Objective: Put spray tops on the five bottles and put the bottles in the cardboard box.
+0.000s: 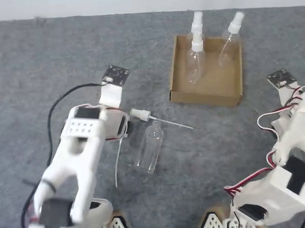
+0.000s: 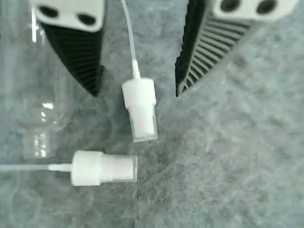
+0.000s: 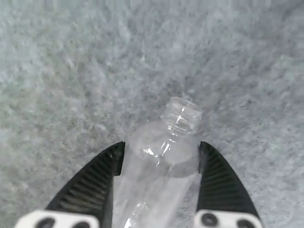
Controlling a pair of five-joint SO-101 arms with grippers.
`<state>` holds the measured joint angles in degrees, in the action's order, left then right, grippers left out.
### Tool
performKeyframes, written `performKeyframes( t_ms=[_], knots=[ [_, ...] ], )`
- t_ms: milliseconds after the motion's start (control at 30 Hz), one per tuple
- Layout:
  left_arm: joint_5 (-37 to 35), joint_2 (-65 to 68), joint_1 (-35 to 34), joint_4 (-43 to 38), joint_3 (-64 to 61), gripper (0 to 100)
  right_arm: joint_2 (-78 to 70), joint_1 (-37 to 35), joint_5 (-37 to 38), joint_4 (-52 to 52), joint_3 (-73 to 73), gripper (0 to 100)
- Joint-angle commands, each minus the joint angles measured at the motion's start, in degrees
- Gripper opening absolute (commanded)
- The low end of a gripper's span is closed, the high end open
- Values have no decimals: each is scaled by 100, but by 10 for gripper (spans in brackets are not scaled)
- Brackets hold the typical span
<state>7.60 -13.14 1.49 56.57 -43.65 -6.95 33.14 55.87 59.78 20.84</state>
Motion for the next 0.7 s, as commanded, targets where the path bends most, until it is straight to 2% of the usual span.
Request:
performKeyframes(
  t_ms=[0,267,333,567,667],
  knots=[
    [-88,571,70,-176,681,189,57,189,97,-110,-255,125],
    [-105,1864,97,-457,1367,182,66,321,79,-101,-255,125],
    [-105,2048,105,-448,1437,152,57,330,79,-92,-246,125],
    [-105,2066,114,-378,1393,27,66,444,88,-92,-255,125],
    [-237,1705,62,-308,1323,10,66,453,79,-84,-255,160]
  ],
)
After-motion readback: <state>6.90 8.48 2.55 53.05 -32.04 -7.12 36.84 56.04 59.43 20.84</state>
